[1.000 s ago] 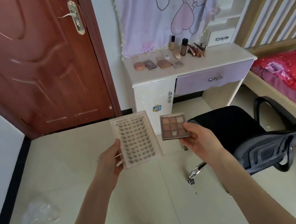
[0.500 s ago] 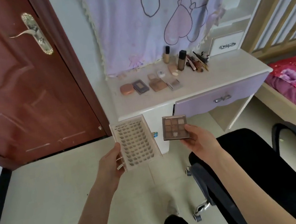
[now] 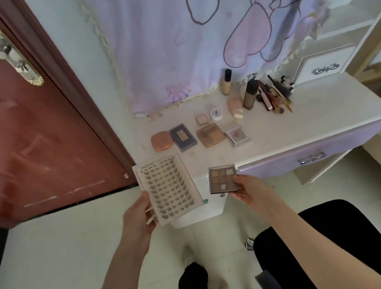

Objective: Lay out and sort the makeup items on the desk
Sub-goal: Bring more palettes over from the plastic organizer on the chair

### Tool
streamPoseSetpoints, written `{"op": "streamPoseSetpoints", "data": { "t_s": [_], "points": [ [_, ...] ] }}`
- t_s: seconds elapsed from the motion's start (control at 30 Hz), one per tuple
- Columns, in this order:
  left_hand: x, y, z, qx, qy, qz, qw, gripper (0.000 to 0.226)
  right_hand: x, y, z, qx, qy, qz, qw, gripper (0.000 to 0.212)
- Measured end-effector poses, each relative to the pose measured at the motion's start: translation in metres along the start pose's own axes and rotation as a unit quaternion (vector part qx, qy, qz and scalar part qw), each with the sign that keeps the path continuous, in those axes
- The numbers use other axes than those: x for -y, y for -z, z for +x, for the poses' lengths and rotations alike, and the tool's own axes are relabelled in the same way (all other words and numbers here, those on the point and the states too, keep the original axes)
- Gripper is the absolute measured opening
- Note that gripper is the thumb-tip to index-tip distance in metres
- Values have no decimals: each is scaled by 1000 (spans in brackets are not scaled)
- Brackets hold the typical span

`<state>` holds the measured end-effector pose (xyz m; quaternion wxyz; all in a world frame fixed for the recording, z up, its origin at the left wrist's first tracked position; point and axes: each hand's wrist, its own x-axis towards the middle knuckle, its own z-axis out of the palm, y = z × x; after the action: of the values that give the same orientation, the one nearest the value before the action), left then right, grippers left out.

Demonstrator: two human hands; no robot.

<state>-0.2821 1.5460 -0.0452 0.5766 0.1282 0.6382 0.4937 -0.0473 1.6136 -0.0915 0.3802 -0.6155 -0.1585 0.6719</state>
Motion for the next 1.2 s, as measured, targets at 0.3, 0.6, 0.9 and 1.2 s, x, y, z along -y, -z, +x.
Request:
{"op": "streamPoseSetpoints", "data": {
  "t_s": [0.3,0.6,0.9,1.2],
  "points": [
    [-57,-30,118,9,34,22,999,23,33,-64,105,-69,-53,-87,992,21],
    [-101,-62,192,39,53,64,996,22,44,-85,154,-105,-52,-104,988,22],
    [-102,-99,220,77,75,104,989,24,74,-68,156,-81,-33,-223,971,38],
    [-92,-162,226,98,73,154,981,28,152,-30,154,97,8,-17,995,27]
  ]
}}
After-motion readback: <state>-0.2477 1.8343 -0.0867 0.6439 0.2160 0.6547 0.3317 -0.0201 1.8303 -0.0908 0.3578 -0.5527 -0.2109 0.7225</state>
